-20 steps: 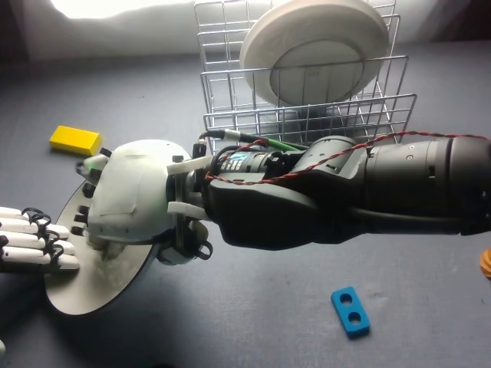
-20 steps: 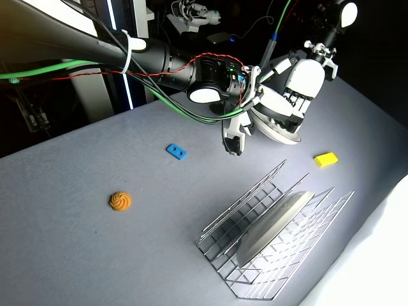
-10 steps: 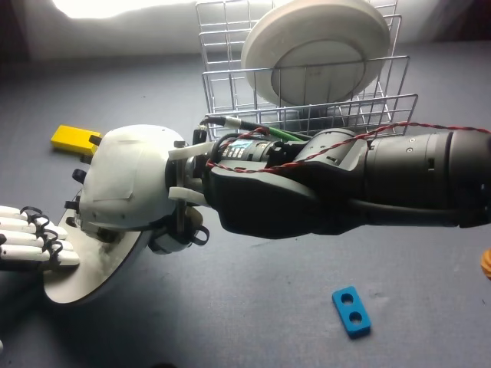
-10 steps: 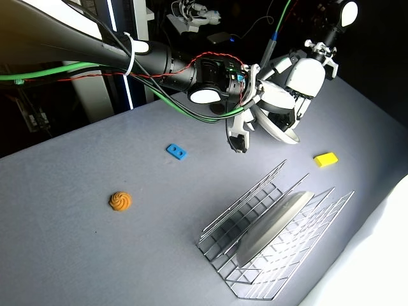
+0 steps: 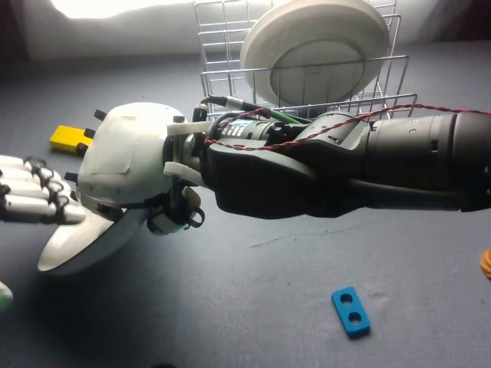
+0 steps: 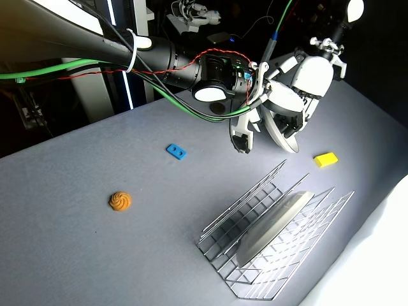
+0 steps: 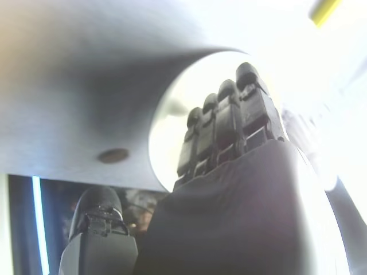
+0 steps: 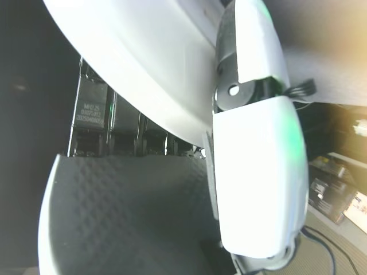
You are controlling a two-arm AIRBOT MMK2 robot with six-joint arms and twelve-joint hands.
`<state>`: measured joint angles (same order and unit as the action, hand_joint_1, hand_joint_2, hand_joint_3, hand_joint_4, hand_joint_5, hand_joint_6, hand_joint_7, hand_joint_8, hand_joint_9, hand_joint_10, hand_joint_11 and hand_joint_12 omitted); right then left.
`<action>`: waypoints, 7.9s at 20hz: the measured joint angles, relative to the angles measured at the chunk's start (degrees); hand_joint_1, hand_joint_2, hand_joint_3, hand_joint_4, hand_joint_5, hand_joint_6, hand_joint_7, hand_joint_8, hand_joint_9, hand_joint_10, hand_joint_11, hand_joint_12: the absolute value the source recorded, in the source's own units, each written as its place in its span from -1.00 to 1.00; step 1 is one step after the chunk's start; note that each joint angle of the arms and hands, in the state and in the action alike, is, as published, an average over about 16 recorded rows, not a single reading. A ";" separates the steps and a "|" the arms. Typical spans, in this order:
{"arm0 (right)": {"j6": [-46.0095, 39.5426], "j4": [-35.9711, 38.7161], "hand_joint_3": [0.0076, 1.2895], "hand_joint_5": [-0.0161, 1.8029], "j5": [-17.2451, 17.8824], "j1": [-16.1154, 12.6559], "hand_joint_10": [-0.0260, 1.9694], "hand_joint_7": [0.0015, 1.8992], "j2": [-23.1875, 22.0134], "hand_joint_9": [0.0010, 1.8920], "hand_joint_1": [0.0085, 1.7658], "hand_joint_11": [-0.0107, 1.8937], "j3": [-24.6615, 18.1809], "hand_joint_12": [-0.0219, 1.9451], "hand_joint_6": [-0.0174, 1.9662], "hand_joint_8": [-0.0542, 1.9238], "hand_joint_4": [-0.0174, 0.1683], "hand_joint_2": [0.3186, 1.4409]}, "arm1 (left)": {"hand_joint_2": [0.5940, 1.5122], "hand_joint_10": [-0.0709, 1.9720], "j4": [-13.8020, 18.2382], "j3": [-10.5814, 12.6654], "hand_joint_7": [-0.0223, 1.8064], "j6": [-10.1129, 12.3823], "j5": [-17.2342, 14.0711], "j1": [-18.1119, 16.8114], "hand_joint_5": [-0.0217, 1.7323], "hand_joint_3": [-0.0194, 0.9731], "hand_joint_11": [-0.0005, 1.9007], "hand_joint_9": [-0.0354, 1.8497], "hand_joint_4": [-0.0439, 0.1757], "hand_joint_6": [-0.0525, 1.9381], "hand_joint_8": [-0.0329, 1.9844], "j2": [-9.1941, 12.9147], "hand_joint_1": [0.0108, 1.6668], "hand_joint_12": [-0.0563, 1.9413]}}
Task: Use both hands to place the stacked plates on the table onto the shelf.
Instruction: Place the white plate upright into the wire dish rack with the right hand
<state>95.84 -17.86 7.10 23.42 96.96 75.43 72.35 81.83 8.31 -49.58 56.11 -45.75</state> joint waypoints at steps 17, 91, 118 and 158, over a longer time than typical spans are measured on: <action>0.12 -5.23 -0.98 0.01 -1.37 -5.40 0.20 0.05 -7.21 -0.06 0.49 -0.26 -8.28 0.23 0.02 -0.03 -0.80 0.19 | 0.12 -0.92 -0.22 0.29 -0.88 3.67 -2.72 -6.31 -0.91 -0.94 -0.98 -0.89 -0.58 -0.93 -0.97 4.93 -0.99 -0.78; 14.78 -84.34 -0.98 -0.05 5.91 -15.54 0.22 0.03 -32.12 -0.08 0.56 -0.27 -12.70 0.27 0.05 0.05 -0.91 0.32 | 0.12 -0.92 10.23 2.66 -0.89 5.69 -8.80 -13.79 -0.90 -0.94 -0.98 -0.89 -0.58 -0.93 -0.97 4.27 -0.99 -0.75; 14.75 -85.36 -0.98 -0.06 7.82 -13.28 0.21 0.04 -27.36 -0.08 0.56 -0.27 -6.87 0.23 0.03 0.03 -0.94 0.32 | 0.11 -0.92 16.84 -1.02 -0.87 7.50 -9.49 -20.37 -0.89 -0.94 -0.98 -0.87 -0.57 -0.93 -0.97 5.33 -0.99 -0.73; 17.17 -85.26 -0.98 -0.06 7.45 -10.26 -0.01 -0.01 -26.66 -0.14 0.52 -0.38 -5.02 0.31 0.03 0.09 -0.86 0.32 | 0.11 -0.92 21.32 -1.95 -0.87 10.19 -10.09 -25.41 -0.89 -0.94 -0.98 -0.87 -0.56 -0.93 -0.97 5.85 -0.99 -0.74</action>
<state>113.01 -103.12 14.55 13.16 70.31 70.41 93.67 79.88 18.50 -59.67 30.70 -39.90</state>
